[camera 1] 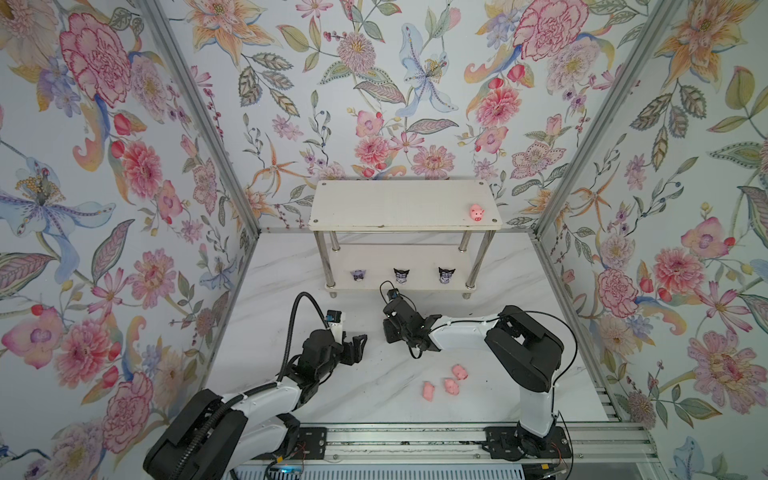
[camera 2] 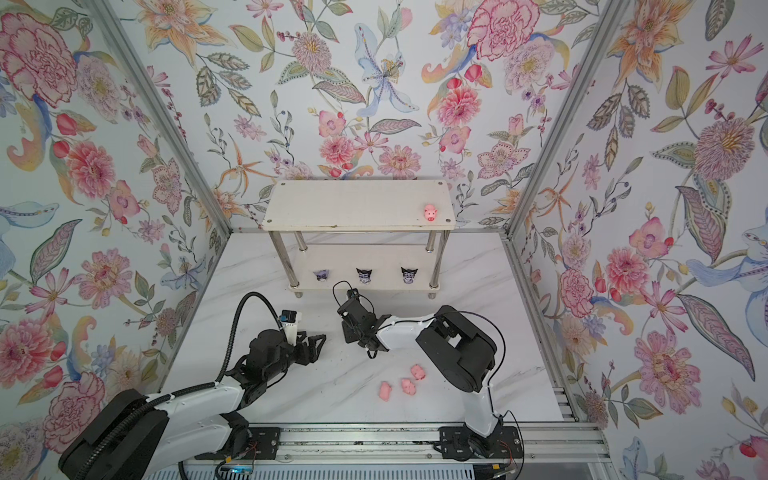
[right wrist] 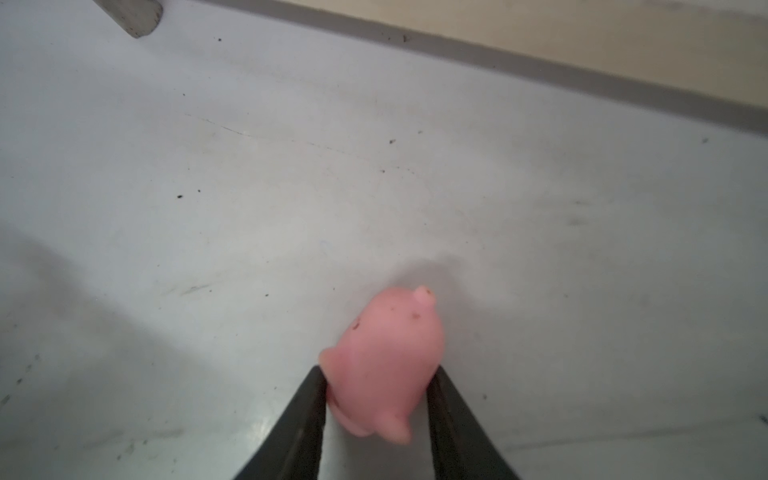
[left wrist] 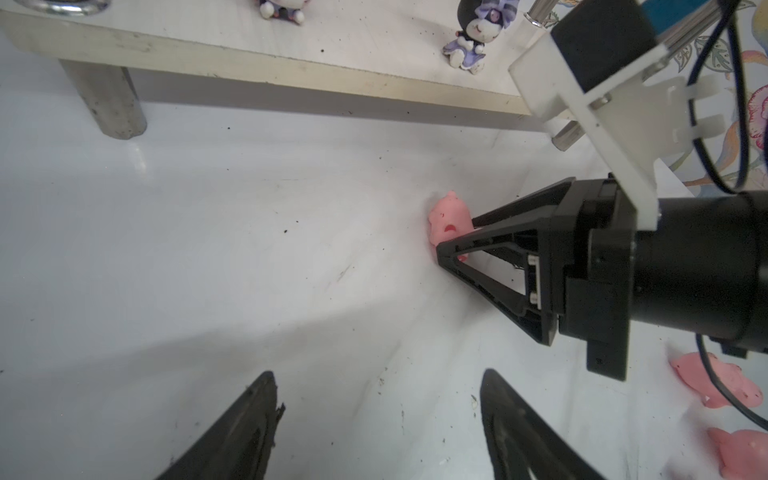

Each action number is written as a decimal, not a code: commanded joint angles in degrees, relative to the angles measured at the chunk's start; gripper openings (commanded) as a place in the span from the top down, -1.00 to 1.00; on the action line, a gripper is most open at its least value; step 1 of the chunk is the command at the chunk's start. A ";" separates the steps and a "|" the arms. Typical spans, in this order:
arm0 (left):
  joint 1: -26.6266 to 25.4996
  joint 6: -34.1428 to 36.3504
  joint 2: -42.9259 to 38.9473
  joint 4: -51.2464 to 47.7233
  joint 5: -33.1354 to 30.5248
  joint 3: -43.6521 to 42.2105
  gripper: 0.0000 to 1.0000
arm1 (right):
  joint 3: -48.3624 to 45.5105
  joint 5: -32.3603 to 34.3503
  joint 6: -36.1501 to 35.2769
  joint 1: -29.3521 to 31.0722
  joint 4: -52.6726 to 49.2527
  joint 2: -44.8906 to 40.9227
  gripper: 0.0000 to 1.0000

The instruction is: Place and organize the plastic toys onto the shelf

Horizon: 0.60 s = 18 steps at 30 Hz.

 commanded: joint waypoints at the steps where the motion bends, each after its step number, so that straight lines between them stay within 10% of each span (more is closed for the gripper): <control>1: 0.91 1.94 -1.63 -1.95 -0.84 -1.11 -0.57 | 1.74 4.52 -1.75 0.17 -3.03 2.26 0.24; 6: 1.33 1.94 -2.00 -2.15 -0.39 -1.20 -0.57 | 2.03 5.52 -3.57 0.46 -3.42 1.04 0.74; 18: 2.84 3.59 -2.59 -4.79 5.28 1.08 -0.54 | 4.04 1.54 -12.71 1.92 -23.95 -18.46 1.00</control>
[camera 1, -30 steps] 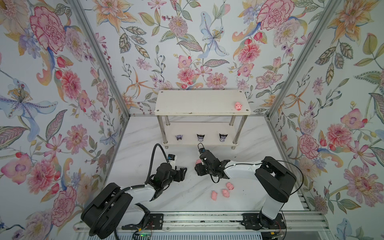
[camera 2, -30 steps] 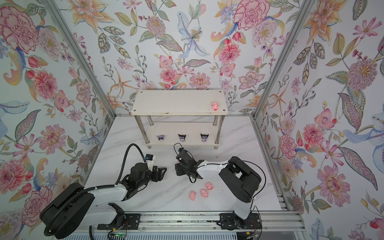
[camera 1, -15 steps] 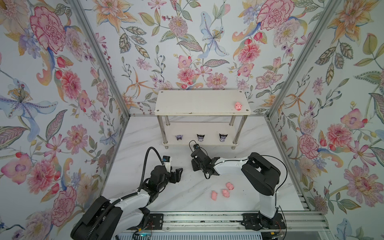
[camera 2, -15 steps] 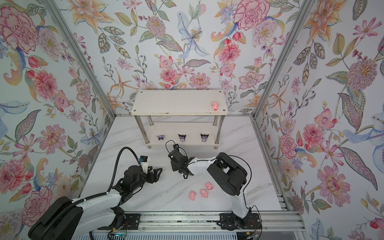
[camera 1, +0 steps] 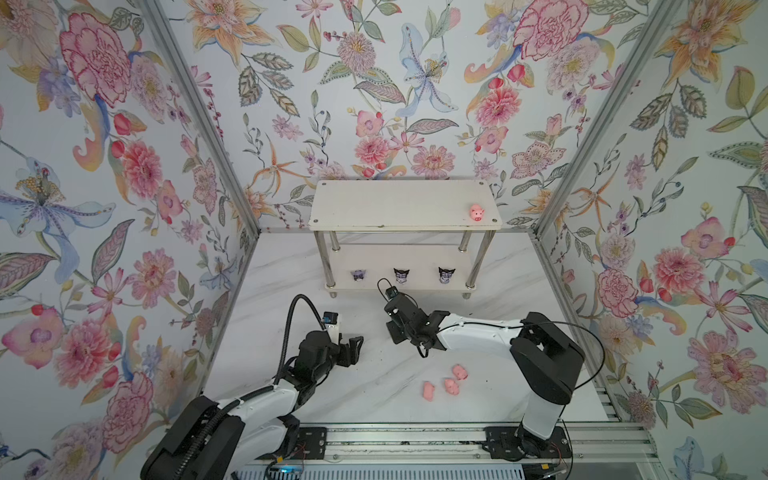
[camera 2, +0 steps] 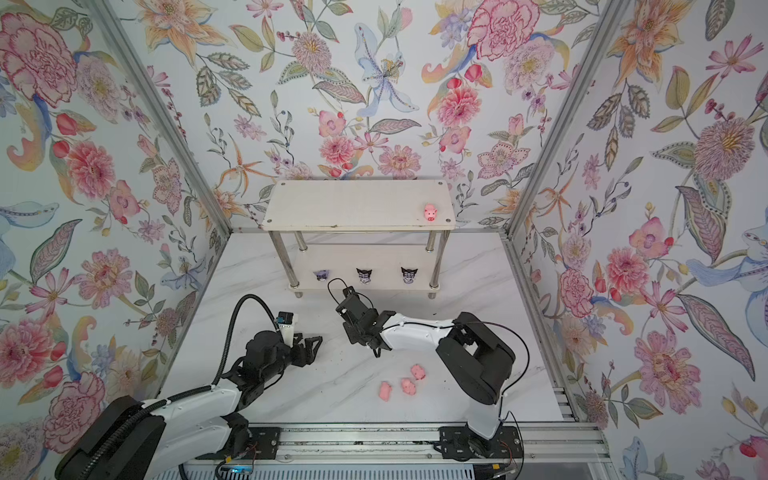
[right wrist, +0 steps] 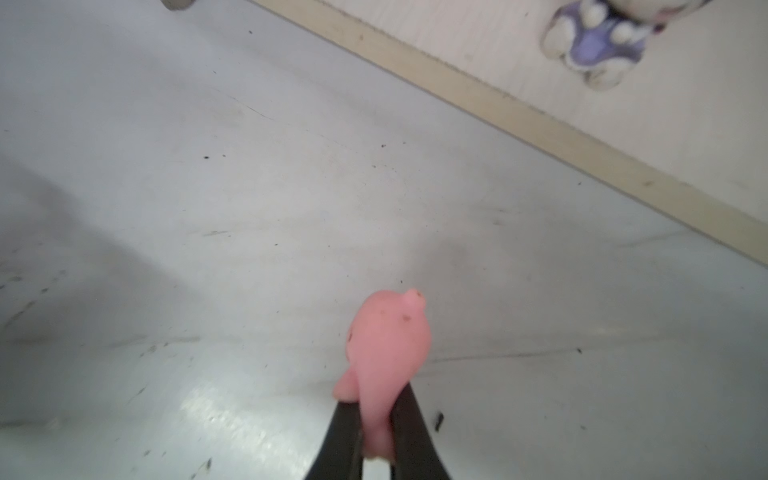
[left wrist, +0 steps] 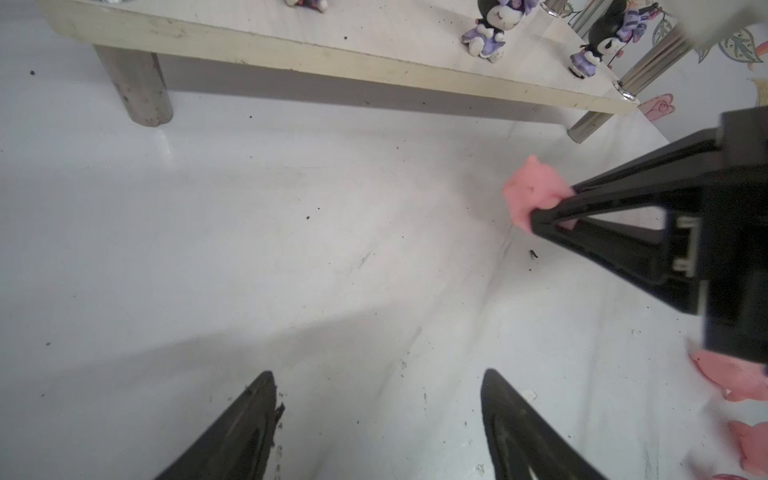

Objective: Place and organize the plastic toys onto the shelf
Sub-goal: 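Lift the pink pig with the right gripper and carry it to the shelf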

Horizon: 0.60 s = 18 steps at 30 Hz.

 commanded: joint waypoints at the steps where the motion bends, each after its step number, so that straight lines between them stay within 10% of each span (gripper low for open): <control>1: 0.61 2.80 -1.96 -4.44 3.79 3.58 -0.55 | 3.39 -0.93 -3.44 0.38 -11.82 -9.09 1.00; 10: 0.69 3.67 -9.48 -3.91 -1.97 -0.40 -0.55 | 13.78 2.17 -2.71 -2.36 -30.81 -26.40 1.00; 18: 0.72 3.25 -10.45 -3.41 -3.03 -1.20 -0.56 | 35.64 6.20 -10.84 -7.62 -39.20 -23.39 1.00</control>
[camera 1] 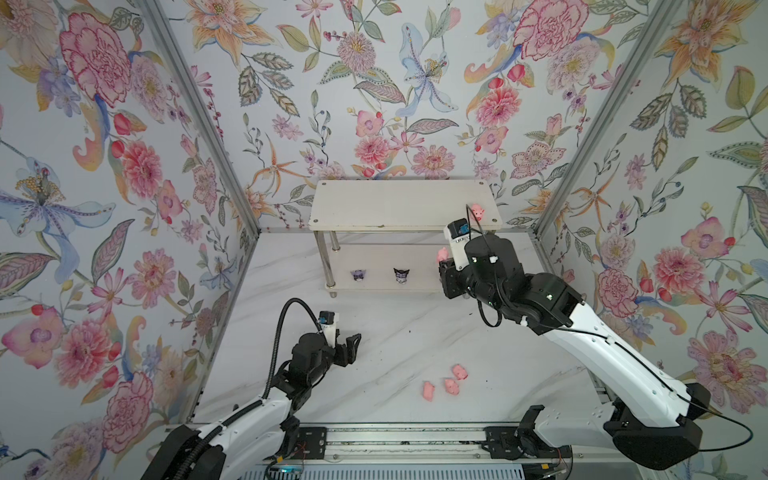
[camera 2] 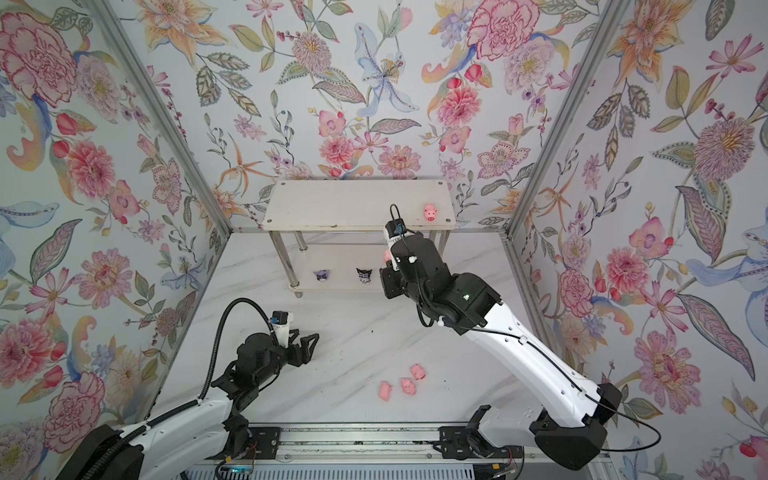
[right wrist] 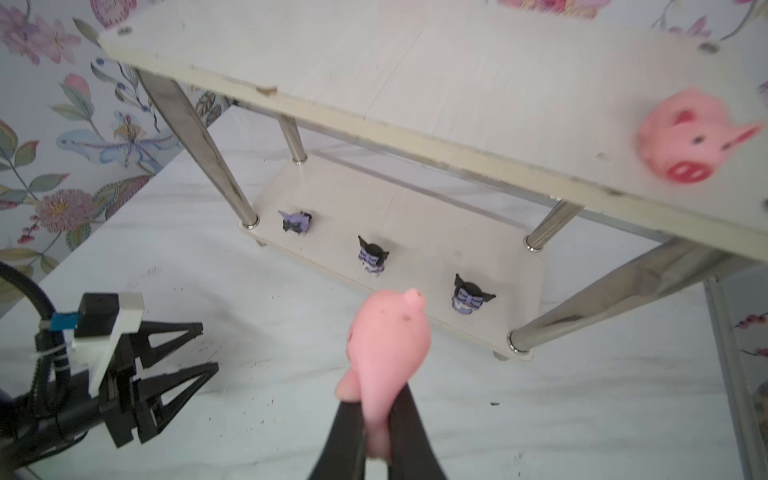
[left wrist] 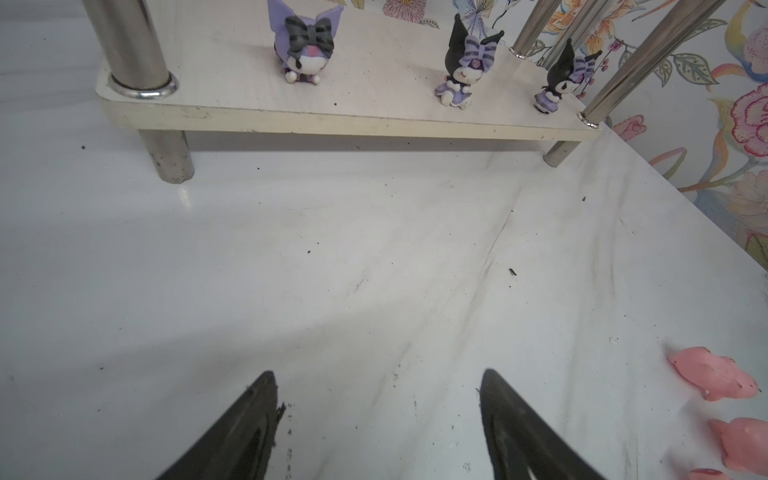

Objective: Place and organize the plastic toys onto the shelf
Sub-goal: 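Lift the pink pig with the right gripper and carry it to the shelf, then lower the pink pig onto the top shelf and open the right gripper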

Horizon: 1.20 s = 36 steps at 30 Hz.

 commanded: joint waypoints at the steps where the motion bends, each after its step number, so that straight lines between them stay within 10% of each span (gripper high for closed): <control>1: 0.50 0.60 -0.59 0.41 -1.36 -0.30 -0.56 | 7.09 3.64 -5.44 -1.28 -5.41 2.62 1.00; 18: 0.57 0.25 2.90 1.52 -1.64 0.13 -0.58 | 40.67 -2.20 -14.46 -10.54 -5.79 24.74 1.00; 36: 0.59 0.20 13.72 4.67 0.96 2.60 -0.58 | 36.47 -12.60 -5.58 -18.94 -7.19 32.54 1.00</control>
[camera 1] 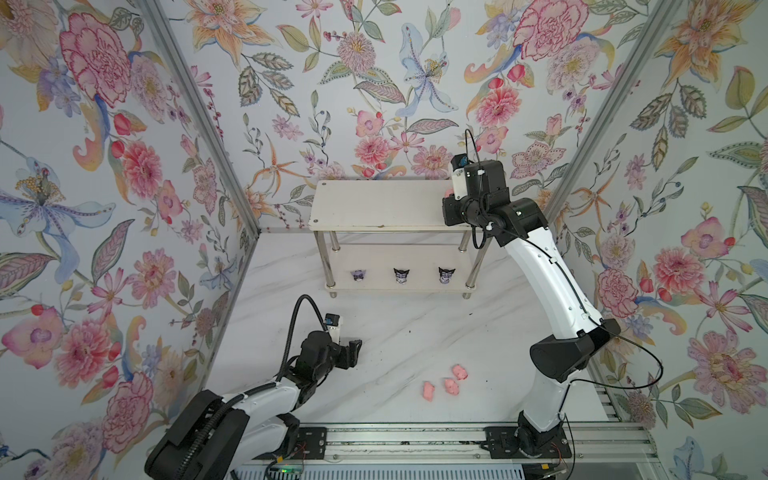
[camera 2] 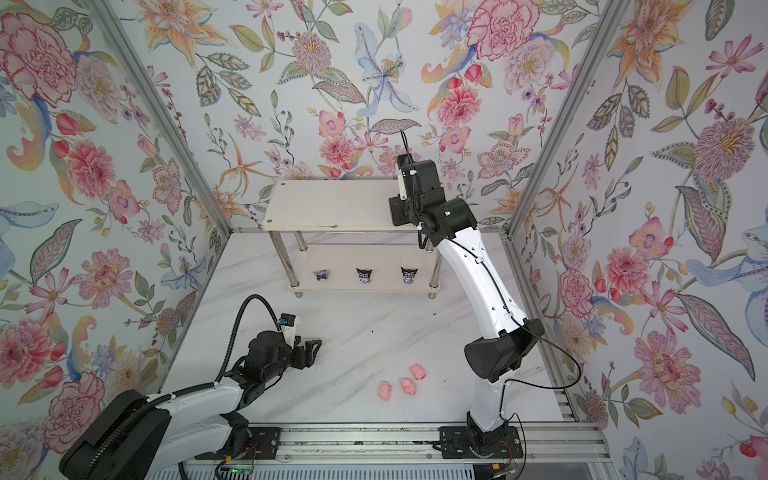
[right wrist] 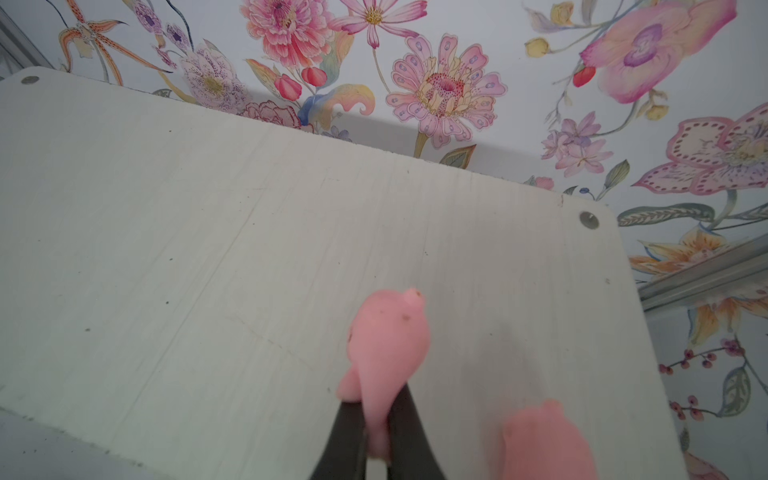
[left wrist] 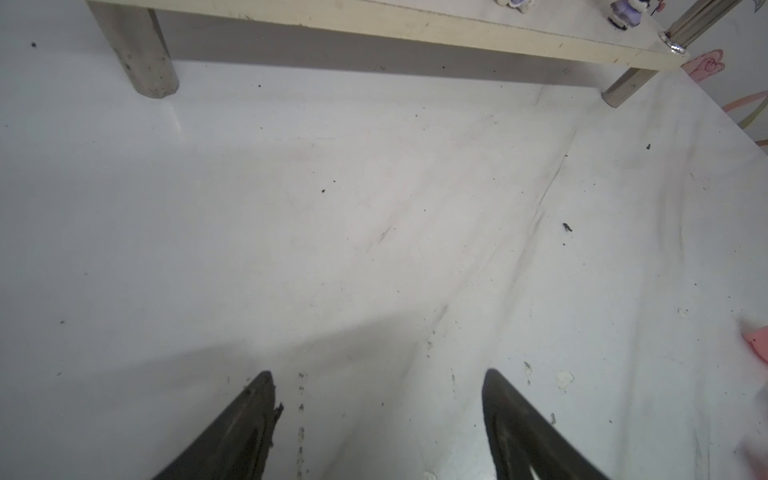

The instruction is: Place and organize the plastic toys onto the shelf

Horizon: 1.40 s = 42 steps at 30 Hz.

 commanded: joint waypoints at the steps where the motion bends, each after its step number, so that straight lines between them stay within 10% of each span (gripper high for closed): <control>1: 0.58 0.27 1.46 1.68 0.93 1.48 -0.58 | -1.32 -3.64 2.25 0.32 -1.18 0.72 1.00; 14: 0.59 0.29 5.63 2.58 2.78 3.43 -0.58 | -5.86 -2.46 4.36 0.80 -1.22 -0.05 0.99; 19: 0.59 0.19 6.20 2.80 3.12 3.67 -0.59 | -5.66 -2.45 4.93 1.23 -1.22 0.67 0.52; 42: 0.57 0.11 7.35 3.13 3.95 3.93 -0.62 | 0.40 -1.36 5.10 2.99 -3.28 2.78 -0.26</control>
